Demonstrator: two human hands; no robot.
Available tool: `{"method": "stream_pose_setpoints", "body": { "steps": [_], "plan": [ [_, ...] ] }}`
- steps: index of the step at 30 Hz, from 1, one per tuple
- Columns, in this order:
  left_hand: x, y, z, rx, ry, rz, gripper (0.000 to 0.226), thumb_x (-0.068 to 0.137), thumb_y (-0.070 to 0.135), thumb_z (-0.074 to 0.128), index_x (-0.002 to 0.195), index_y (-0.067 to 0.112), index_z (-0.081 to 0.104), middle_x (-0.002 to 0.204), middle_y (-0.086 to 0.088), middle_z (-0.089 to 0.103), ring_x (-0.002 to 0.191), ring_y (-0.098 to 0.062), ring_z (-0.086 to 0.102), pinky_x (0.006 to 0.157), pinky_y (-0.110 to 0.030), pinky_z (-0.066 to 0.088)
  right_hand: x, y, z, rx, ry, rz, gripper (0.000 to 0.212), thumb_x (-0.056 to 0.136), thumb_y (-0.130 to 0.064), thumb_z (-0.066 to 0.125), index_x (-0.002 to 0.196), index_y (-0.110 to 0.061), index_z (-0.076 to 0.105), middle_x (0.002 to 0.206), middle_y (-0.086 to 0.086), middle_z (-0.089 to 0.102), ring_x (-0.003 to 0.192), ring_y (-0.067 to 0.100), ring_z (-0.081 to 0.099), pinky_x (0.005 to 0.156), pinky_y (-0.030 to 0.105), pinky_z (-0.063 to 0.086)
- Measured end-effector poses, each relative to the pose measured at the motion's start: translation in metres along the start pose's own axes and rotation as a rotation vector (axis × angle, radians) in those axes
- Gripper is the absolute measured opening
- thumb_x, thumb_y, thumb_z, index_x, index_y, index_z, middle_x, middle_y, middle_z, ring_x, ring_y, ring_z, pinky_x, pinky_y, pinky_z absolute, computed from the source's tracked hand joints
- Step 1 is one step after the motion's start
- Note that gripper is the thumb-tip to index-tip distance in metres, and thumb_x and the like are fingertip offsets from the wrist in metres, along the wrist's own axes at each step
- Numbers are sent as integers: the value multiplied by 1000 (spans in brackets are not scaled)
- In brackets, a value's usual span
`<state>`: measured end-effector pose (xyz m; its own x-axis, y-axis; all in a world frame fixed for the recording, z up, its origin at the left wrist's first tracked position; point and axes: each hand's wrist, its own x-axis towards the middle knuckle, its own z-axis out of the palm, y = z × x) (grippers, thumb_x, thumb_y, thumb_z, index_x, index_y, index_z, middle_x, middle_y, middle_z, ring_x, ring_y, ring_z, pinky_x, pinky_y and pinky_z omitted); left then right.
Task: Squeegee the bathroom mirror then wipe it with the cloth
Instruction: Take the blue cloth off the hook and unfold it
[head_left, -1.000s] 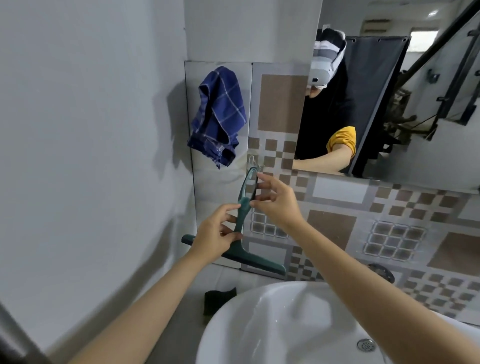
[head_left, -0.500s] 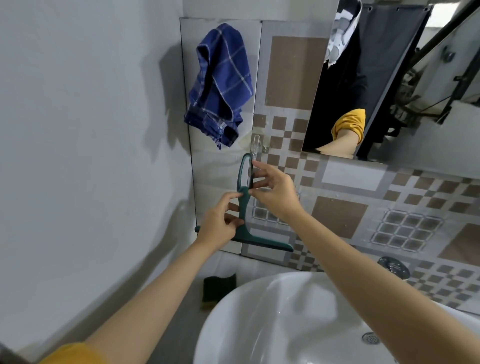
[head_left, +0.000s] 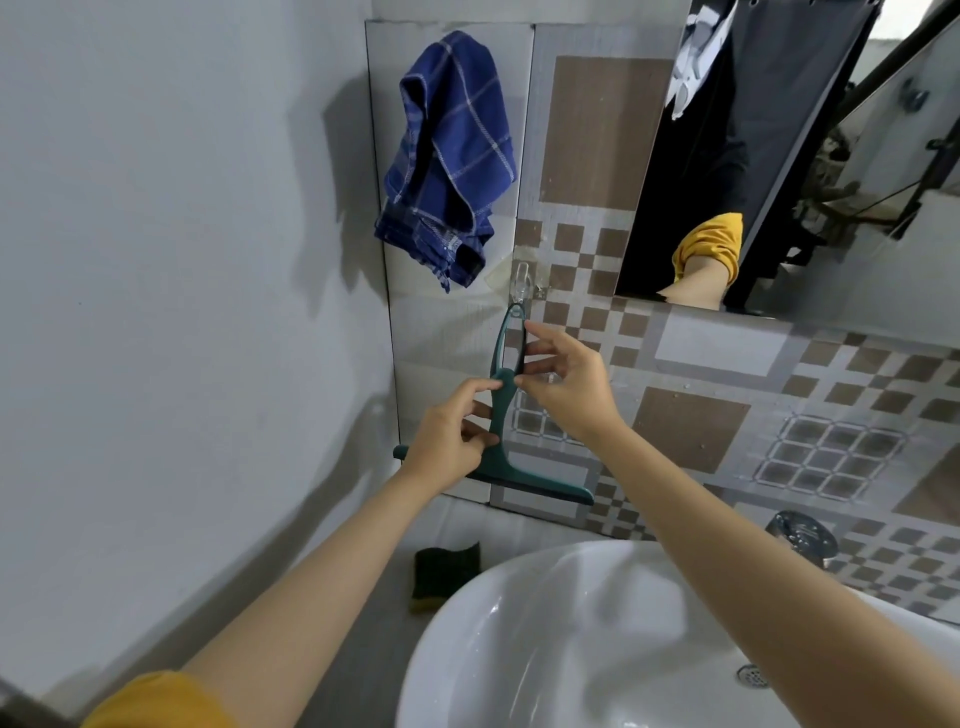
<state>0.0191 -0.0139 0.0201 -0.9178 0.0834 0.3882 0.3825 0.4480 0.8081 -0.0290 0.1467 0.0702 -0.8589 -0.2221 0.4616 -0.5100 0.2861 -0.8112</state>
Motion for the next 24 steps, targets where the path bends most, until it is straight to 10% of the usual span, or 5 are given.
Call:
{"method": "stream_pose_setpoints", "body": {
  "steps": [9, 24],
  "plan": [
    [0, 4, 0, -14, 30, -7, 47, 84, 1, 60, 124, 25, 48, 110, -1, 60, 91, -12, 64, 74, -21, 56, -1, -1, 1, -68, 48, 18, 55, 79, -9, 74, 130, -21, 55, 106, -1, 64, 93, 13, 64, 78, 22, 55],
    [54, 158, -119, 87, 819, 437, 17, 84, 23, 59, 101, 22, 57, 100, 7, 58, 92, -12, 56, 78, -28, 51, 74, -151, -10, 96, 314, -274, 23, 89, -21, 64, 112, -16, 66, 81, -6, 66, 70, -2, 60, 75, 19, 54]
  ]
}}
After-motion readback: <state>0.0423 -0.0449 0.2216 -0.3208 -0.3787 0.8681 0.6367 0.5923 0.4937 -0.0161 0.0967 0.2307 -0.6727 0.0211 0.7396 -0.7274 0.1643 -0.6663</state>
